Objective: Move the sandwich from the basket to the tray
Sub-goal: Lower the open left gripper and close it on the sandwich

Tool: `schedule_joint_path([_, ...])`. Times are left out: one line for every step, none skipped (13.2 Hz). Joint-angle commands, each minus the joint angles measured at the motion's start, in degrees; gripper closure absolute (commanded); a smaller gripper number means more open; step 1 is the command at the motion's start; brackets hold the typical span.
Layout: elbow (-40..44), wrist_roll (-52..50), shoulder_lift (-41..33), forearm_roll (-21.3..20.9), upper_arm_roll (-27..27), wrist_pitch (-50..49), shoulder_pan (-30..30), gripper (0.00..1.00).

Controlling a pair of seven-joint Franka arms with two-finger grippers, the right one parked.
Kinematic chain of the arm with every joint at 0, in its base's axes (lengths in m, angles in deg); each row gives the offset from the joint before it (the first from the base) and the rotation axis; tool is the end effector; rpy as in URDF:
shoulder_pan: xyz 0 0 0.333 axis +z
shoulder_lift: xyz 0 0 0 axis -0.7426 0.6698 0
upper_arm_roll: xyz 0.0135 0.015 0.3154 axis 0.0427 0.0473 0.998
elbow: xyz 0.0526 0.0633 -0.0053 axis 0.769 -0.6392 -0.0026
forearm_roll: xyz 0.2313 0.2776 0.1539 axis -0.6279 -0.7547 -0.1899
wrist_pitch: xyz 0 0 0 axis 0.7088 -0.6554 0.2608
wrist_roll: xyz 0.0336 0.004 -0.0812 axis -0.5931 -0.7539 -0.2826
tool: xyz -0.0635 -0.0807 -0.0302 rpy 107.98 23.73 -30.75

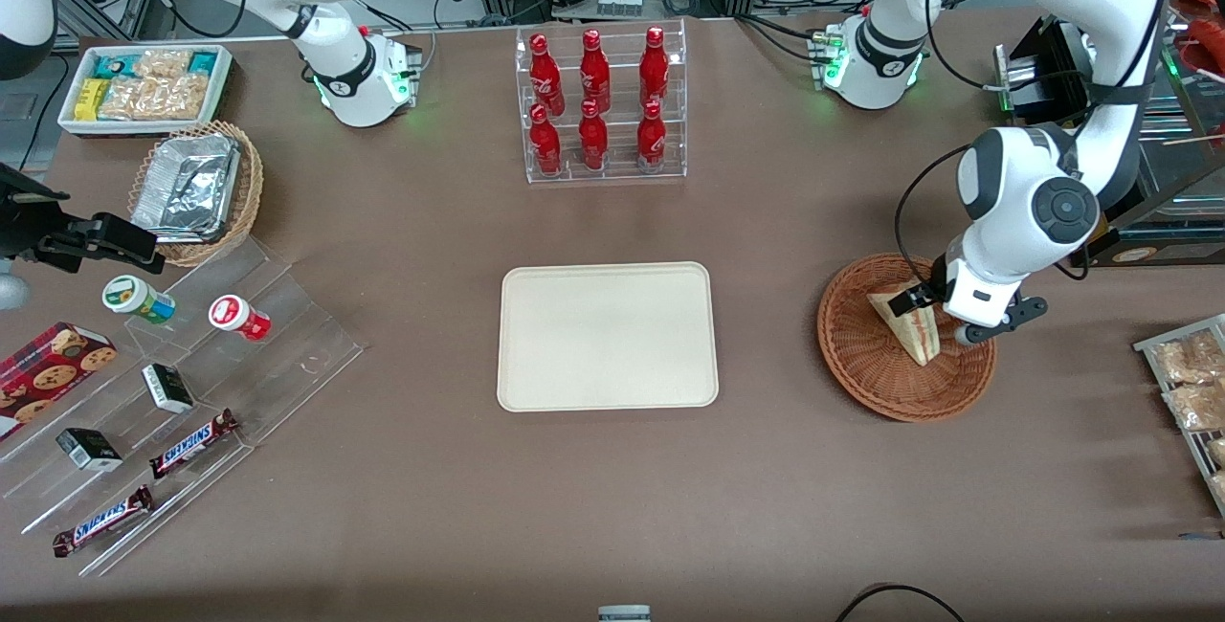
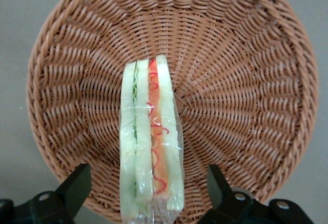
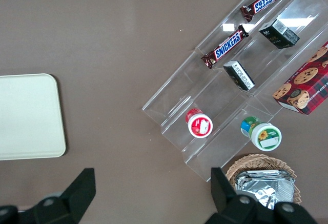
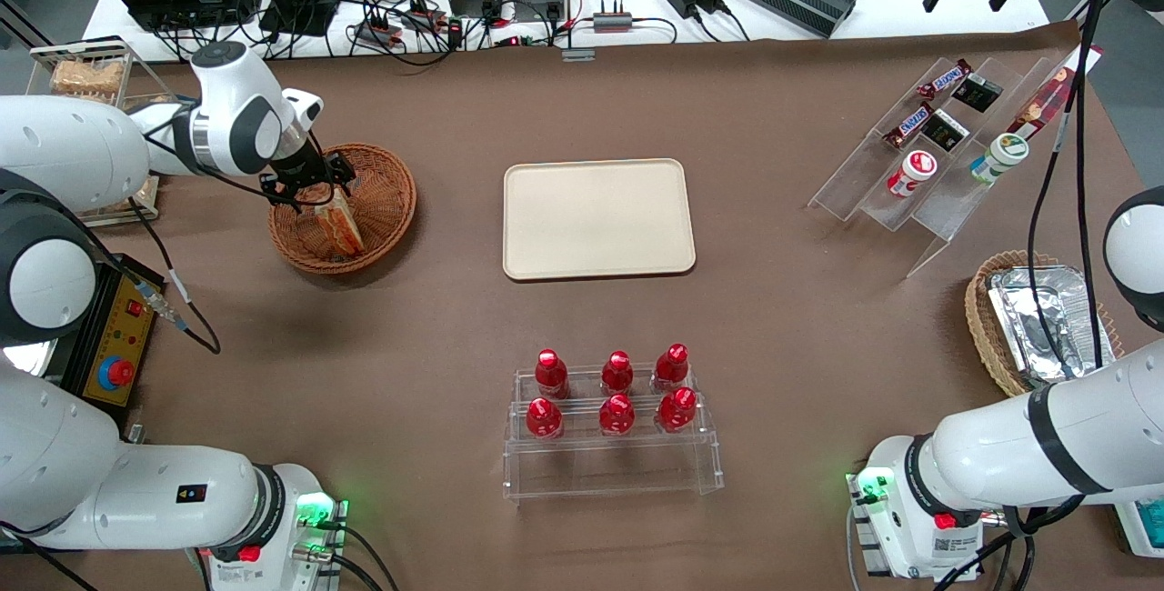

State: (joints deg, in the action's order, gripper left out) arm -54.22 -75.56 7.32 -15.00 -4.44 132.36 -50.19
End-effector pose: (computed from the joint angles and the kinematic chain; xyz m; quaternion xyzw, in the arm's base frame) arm 0.5302 -0.0406 0.2724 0.9810 0.1928 -0.0232 0.0006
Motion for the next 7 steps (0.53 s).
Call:
schedule_joint_path([-1.77, -0.93, 0.97, 0.5, 0.01, 3.73, -0.31, 0.0])
schedule_joint_path([-2.03, -0.93, 1.41, 0.5, 0.01, 4.52, -0.23, 0.0])
schedule_joint_path([-2.38, -0.93, 1.76, 0.5, 0.01, 5.31, -0.23, 0.02])
schedule_joint_path([-2.74, -1.01, 1.77, 0.5, 0.01, 5.58, -0.23, 0.15])
schedule_joint_path([-2.91, -1.54, 1.59, 0.5, 0.01, 5.49, -0.23, 0.57])
schedule_joint_path([-2.92, -1.63, 1.5, 0.5, 0.01, 5.32, -0.23, 0.99])
schedule_joint_path([-2.74, -1.63, 1.41, 0.5, 0.01, 5.06, -0.23, 1.0])
